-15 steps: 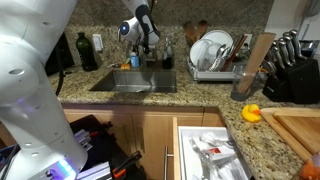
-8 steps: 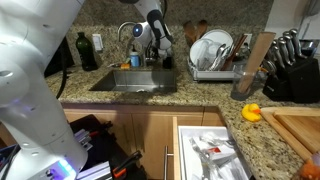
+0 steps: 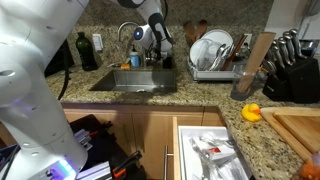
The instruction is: Close the tap
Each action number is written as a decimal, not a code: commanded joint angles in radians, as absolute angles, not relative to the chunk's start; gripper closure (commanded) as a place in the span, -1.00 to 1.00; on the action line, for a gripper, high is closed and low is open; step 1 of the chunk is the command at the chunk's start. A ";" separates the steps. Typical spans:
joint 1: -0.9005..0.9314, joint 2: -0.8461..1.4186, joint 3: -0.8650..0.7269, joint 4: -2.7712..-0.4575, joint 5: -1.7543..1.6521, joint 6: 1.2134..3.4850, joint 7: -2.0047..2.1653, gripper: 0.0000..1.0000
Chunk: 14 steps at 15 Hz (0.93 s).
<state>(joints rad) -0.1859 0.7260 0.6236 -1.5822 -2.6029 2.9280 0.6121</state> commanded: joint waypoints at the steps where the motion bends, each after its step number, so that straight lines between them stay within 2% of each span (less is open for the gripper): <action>1: -0.156 0.840 0.656 -1.458 -2.603 2.890 0.489 -1.00; 7: -0.130 0.867 0.668 -1.427 -2.603 2.889 0.498 -1.00; 14: -0.084 1.038 0.707 -1.197 -2.603 2.990 0.353 -1.00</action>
<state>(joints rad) -0.1106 0.9392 0.6841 -1.3328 -2.6029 2.9276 0.4399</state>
